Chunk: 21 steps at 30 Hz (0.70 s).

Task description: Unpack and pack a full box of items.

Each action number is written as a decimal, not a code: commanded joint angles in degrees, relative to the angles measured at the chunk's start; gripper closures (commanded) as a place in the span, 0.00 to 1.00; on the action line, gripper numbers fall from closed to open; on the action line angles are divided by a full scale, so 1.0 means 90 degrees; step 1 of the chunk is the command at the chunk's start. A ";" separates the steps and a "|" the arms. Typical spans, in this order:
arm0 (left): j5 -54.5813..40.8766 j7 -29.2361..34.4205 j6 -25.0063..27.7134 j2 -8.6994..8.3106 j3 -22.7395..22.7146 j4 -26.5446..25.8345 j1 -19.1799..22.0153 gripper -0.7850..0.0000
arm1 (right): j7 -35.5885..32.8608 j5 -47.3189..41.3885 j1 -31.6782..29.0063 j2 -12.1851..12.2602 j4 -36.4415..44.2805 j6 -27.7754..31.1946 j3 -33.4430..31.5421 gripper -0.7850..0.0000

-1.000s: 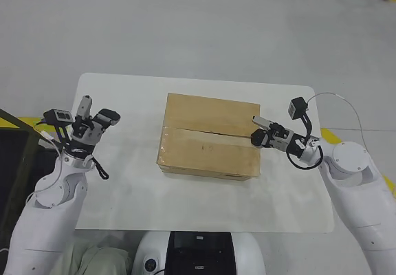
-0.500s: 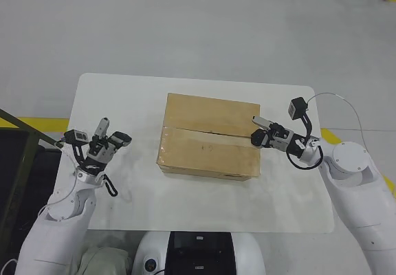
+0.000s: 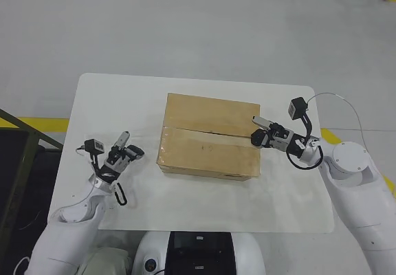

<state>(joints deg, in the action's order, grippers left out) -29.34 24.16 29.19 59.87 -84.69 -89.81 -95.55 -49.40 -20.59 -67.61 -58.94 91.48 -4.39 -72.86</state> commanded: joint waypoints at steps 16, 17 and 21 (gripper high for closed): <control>0.1098 -0.2144 0.0082 0.0323 0.0641 0.0711 0.0675 0.36 | 0.0000 0.0000 0.0000 0.0000 0.0000 0.0000 0.0000 0.00; 0.1116 -0.2212 0.0079 0.0336 0.0643 0.0722 0.0690 0.32 | 0.0000 0.0000 0.0000 0.0000 0.0000 0.0000 0.0000 0.00; 0.1118 -0.2385 0.0057 0.0378 0.0623 0.0774 0.0698 0.39 | 0.0000 0.0000 0.0000 0.0000 0.0000 0.0000 0.0000 0.00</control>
<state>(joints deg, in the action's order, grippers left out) -19.32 3.02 29.75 63.20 -78.96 -82.95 -89.27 -49.40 -20.59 -67.61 -58.94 91.48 -4.39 -72.86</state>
